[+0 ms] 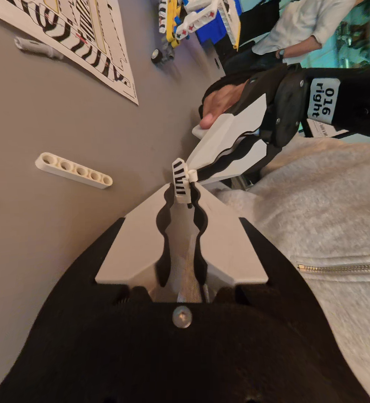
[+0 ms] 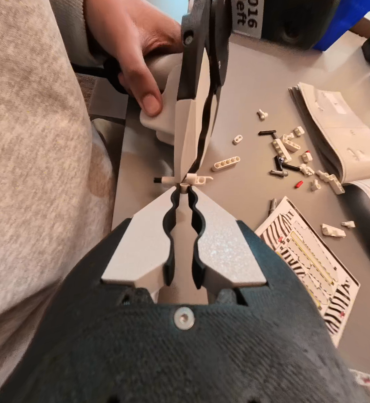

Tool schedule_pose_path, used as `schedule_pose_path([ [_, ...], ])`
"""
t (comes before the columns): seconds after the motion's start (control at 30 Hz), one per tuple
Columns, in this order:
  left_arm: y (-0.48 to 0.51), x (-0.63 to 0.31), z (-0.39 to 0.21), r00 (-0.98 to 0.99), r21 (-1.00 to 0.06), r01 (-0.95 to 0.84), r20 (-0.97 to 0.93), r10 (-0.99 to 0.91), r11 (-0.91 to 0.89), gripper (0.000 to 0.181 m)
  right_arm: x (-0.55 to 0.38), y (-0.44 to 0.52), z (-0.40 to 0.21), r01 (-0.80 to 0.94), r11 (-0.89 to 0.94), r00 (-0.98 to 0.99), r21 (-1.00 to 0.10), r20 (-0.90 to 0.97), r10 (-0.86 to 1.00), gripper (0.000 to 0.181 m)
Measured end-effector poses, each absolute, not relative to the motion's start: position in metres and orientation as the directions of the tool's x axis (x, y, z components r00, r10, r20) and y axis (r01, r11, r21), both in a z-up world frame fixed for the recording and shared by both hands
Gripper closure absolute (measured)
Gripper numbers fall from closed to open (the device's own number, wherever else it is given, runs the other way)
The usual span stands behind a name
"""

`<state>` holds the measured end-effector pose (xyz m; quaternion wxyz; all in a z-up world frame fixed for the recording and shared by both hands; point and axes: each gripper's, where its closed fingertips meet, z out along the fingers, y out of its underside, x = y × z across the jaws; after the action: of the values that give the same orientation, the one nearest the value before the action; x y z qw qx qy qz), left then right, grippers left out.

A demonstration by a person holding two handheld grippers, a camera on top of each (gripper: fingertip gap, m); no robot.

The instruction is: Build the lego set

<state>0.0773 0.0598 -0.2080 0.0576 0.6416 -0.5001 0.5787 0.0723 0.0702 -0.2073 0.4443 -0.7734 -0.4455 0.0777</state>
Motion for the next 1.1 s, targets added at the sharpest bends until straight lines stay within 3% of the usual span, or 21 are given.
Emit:
schedule_pose_path([
  [0.47, 0.068, 0.085, -0.208, -0.159, -0.602, -0.65, 0.705, -0.692, -0.464, 0.166, 0.077, 0.071, -0.227, 0.577, -0.365, 0.664, -0.731, 0.159, 0.731, 0.176],
  [0.57, 0.068, 0.082, -0.212, -0.153, -0.622, -0.656, 0.664, -0.732, -0.428, 0.157, 0.077, 0.071, -0.229, 0.571, -0.378, 0.67, -0.729, 0.148, 0.727, 0.175],
  [0.7, 0.068, 0.077, -0.216, -0.163, -0.7, -0.651, 0.508, -0.846, -0.295, 0.143, 0.08, 0.071, -0.227, 0.574, -0.382, 0.674, -0.724, 0.154, 0.722, 0.176],
  [0.83, 0.071, 0.074, -0.229, -0.145, -0.74, -0.667, 0.237, -0.961, -0.082, 0.137, 0.088, 0.071, -0.218, 0.554, -0.39, 0.694, -0.736, 0.15, 0.704, 0.176],
  [0.97, 0.073, 0.078, -0.235, -0.121, -0.739, -0.673, 0.057, -0.991, 0.04, 0.143, 0.094, 0.072, -0.211, 0.518, -0.396, 0.722, -0.758, 0.139, 0.678, 0.175],
  [1.1, 0.074, 0.08, -0.235, -0.107, -0.743, -0.668, 0.027, -0.994, 0.052, 0.158, 0.094, 0.068, -0.207, 0.506, -0.385, 0.732, -0.772, 0.148, 0.665, 0.175],
])
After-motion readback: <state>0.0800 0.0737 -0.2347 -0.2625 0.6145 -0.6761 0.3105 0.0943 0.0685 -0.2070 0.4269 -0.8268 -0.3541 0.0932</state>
